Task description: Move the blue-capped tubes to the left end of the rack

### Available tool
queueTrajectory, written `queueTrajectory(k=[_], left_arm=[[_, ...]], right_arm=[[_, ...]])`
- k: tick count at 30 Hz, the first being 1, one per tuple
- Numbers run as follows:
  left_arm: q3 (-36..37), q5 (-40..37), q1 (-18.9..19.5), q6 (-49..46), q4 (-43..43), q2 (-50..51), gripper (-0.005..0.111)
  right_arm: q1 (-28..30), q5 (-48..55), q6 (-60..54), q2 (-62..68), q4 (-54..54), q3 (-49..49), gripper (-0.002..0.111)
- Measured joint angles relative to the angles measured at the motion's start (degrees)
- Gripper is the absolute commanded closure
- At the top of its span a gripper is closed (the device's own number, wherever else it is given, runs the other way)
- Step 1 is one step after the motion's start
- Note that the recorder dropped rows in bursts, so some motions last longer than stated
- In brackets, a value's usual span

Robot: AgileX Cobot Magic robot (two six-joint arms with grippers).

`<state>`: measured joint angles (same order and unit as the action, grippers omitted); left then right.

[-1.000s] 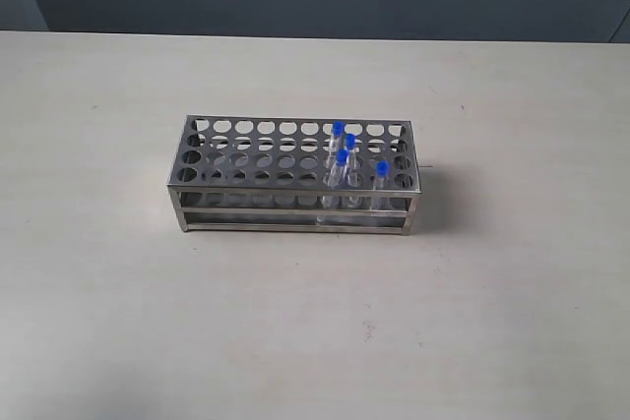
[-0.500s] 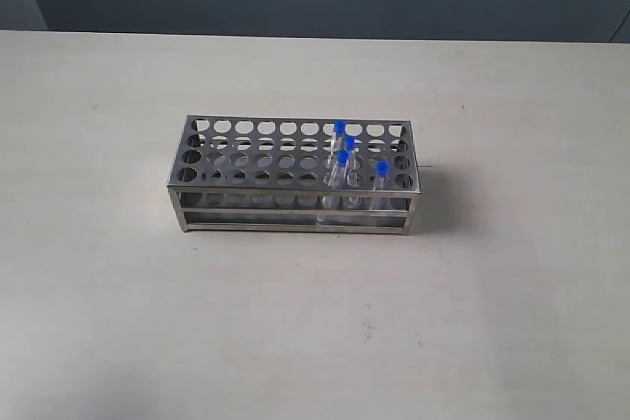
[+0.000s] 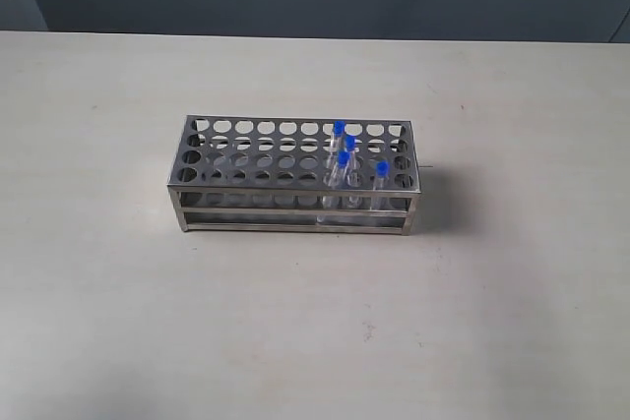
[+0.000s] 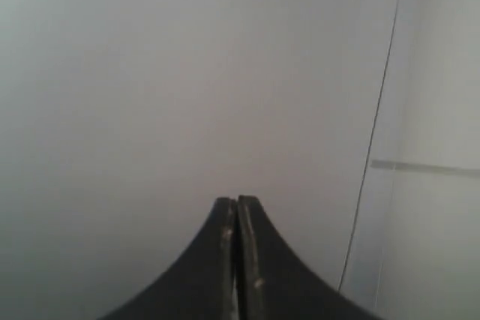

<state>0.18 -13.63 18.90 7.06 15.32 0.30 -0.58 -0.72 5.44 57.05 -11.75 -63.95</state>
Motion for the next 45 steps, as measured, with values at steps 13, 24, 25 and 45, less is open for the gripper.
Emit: queueTrajectory(k=[13, 24, 25, 45], left_arm=[[0.0, 0.0, 0.0, 0.0, 0.0, 0.0, 0.106], [0.0, 0.0, 0.0, 0.0, 0.0, 0.0, 0.106], [0.0, 0.0, 0.0, 0.0, 0.0, 0.0, 0.106], [0.0, 0.0, 0.0, 0.0, 0.0, 0.0, 0.106]], right_arm=[[-11.13, -16.32, 7.06, -1.75, 0.27, 36.21, 0.107], [-22.1, -14.88, 17.51, -0.47, -10.57, 37.2, 0.057], [-23.19, -14.77, 18.05, 0.51, -10.86, 37.2, 0.057], [-31.46, -26.31, 20.01, 23.52, -17.84, 37.32, 0.048]])
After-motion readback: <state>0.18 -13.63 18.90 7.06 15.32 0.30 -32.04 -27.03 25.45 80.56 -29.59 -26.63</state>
